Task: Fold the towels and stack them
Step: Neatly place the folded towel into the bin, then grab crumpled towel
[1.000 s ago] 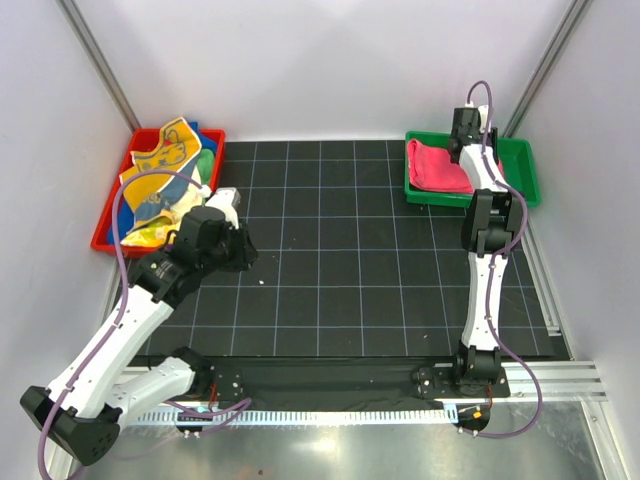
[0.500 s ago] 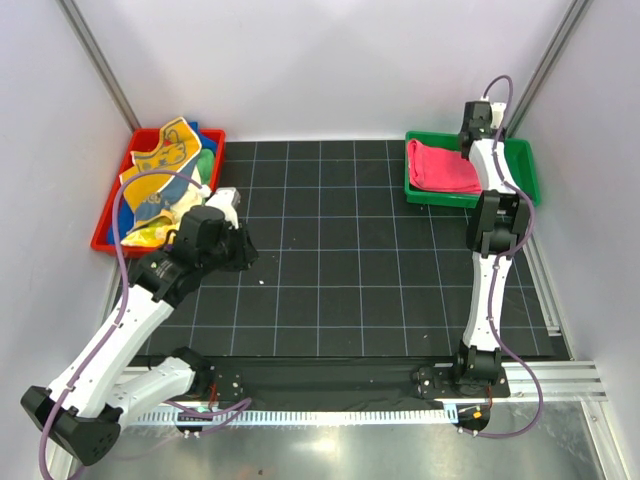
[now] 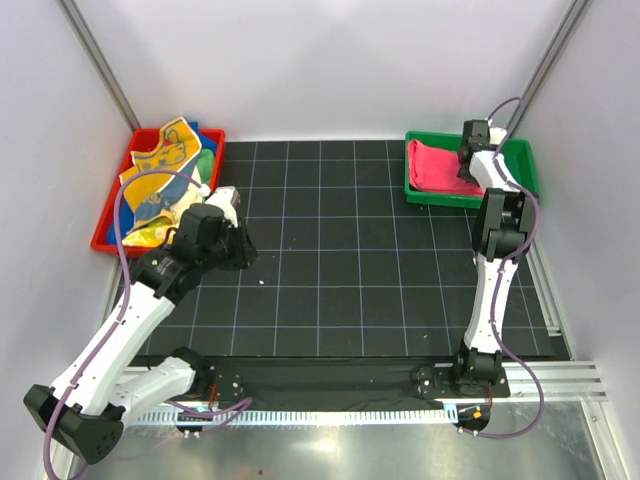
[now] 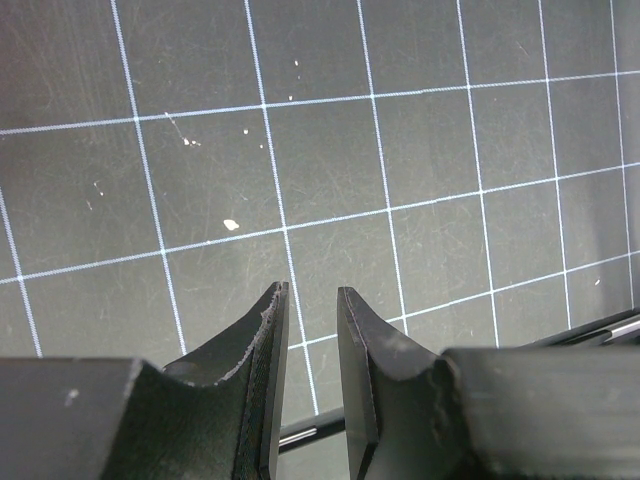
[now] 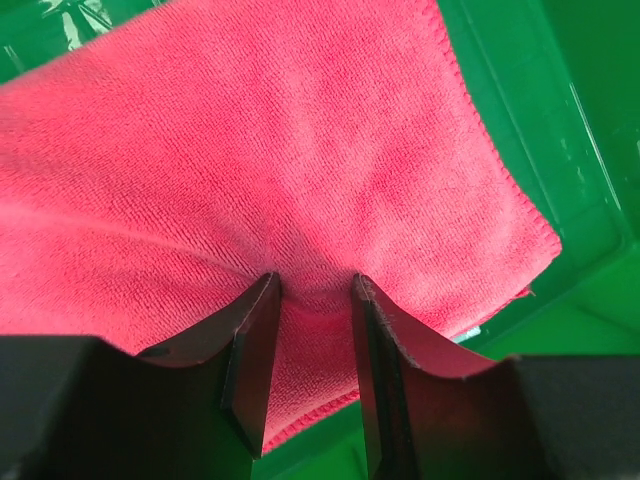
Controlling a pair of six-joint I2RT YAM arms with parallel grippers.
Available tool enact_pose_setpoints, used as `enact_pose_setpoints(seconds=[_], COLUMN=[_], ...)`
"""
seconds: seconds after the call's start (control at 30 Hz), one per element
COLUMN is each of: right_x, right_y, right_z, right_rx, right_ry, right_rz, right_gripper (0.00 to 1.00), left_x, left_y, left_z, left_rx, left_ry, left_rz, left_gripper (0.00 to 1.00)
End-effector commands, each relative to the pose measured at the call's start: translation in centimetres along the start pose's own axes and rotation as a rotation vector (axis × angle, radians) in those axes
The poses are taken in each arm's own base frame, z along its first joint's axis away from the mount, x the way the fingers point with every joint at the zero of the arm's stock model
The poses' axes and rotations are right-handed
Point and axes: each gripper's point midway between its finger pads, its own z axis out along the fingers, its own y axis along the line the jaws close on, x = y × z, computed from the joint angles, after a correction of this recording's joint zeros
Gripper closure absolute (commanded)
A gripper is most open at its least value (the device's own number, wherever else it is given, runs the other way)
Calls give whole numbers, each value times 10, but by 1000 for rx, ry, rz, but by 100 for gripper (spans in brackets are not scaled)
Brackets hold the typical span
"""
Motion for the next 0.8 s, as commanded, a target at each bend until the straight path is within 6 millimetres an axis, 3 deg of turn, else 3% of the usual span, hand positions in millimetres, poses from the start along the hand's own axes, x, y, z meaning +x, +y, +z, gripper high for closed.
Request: enact_pose_setpoints(seconds=[0.0, 0.2, 0.33, 0.5, 0.53, 0.6, 0.63, 0.67, 0.73, 0.77], right_x=[-22, -44, -65, -72, -61, -61, -43, -40, -18, -3], right_y=[-2, 0, 3, 23, 40, 54, 76, 87, 107, 127], right_z=[-26, -54, -92, -141, -152, -184, -197, -219, -233, -252], right_rx=[-51, -110, -207, -364, -420, -492, -547, -597, -648, -706], right_ry=[-37, -70, -97, -121, -115, -148, -139, -155, -146, -136], right_rz=[100, 149, 208, 254, 235, 236, 203, 192, 156, 122], right_gripper=[58, 57, 54, 48, 48, 46, 46, 45, 45, 45], left_x=[-11, -15, -19, -45, -50, -70, -78, -92, -103, -110], left_y=[-4, 4, 7, 21, 25, 36, 44, 58, 75, 100], left_z=[0, 1, 4, 2, 3, 4, 4, 5, 7, 6], left_rx=[21, -26, -60, -185, -214, -309, -358, -444, -513, -577], left_ry=[-41, -59, -60, -133, -146, -197, -216, -254, -272, -295], left_rz=[10, -2, -22, -82, -93, -129, -145, -192, -266, -333], left_gripper=[70, 69, 69, 64, 56, 50, 48, 44, 38, 37])
